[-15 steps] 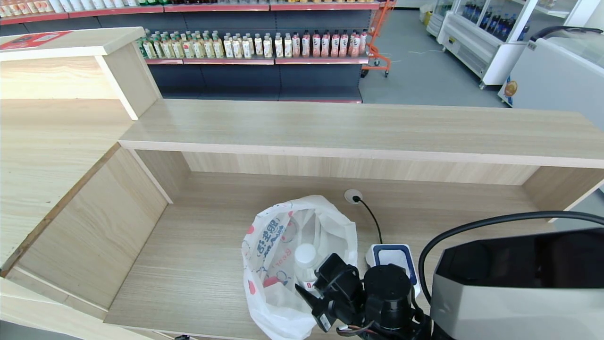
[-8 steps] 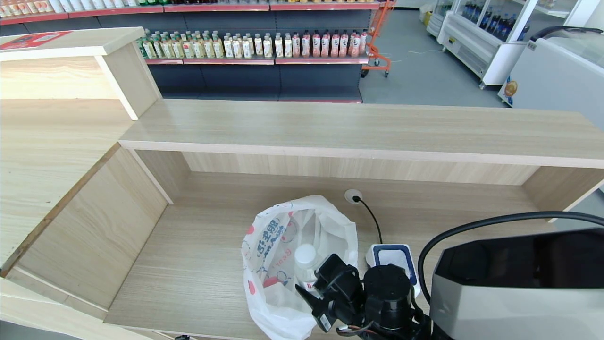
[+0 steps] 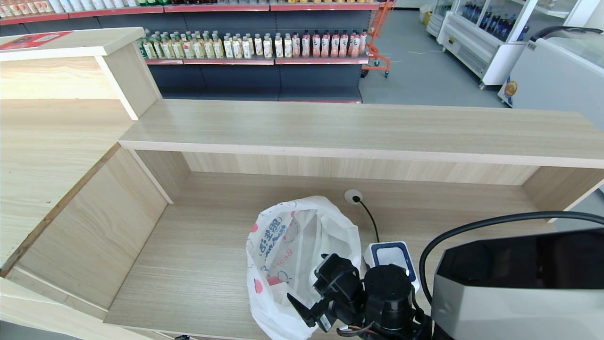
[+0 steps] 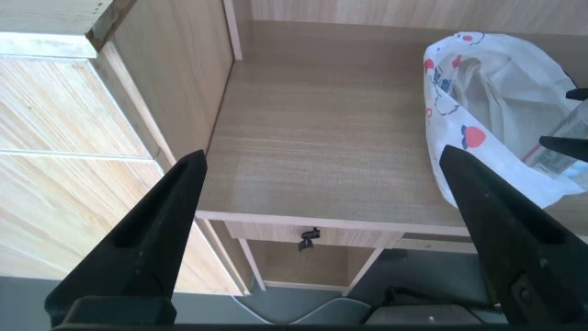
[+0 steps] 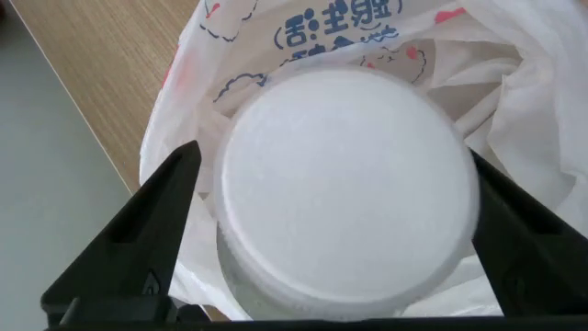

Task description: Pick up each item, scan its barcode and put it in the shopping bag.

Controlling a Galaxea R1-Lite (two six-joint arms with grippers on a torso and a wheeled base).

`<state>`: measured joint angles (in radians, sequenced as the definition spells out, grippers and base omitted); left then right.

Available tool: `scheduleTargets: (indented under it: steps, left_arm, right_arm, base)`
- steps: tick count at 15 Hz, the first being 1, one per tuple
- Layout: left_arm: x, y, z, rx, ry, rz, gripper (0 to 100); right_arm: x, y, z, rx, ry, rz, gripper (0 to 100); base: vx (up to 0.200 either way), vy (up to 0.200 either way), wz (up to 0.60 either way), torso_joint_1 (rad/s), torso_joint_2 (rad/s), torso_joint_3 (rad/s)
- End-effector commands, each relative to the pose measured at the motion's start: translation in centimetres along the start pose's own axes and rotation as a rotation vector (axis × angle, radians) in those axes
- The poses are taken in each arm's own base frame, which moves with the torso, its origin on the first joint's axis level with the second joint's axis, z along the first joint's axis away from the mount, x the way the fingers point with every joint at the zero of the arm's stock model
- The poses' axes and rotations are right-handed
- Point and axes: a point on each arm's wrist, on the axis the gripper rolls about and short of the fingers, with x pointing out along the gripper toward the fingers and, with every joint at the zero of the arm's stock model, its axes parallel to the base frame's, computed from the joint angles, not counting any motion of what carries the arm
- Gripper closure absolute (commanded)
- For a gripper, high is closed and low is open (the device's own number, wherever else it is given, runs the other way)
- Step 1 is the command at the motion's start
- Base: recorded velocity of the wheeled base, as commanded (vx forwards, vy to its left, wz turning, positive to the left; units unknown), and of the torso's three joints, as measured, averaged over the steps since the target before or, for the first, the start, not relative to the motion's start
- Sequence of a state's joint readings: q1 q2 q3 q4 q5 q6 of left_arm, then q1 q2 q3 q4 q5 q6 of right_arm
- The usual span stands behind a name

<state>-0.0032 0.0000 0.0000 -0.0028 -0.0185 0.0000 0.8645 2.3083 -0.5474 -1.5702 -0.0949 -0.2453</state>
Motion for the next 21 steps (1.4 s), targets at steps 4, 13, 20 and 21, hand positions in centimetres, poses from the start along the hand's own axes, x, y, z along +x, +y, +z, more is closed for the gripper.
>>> scheduleTargets:
  steps: [4,13,20,21]
  left_arm:
    - [0.0,0.0,0.0,0.0,0.001,0.0,0]
    - [0.0,0.0,0.0,0.0,0.001,0.0,0]
    - [0.0,0.0,0.0,0.0,0.001,0.0,0]
    - [0.0,0.0,0.0,0.0,0.001,0.0,0]
  right_arm:
    - [-1.3,-0.8,3.5,-0.026,-0.101,-0.032,0]
    - [-12.9,-5.7,12.8,0.104,-0.23,-0.233,0]
    - [-27.0,-11.2,10.3,0.166,0.316,-0.576,0]
    - [-28.2,-10.7,10.0,0.176,0.346,-0.585,0]
  base:
    - [0.0,0.0,0.0,0.0,0.0,0.0]
    - [0.0,0.0,0.0,0.0,0.0,0.0]
    - [0.0,0.0,0.0,0.0,0.0,0.0]
    - [0.0,0.0,0.0,0.0,0.0,0.0]
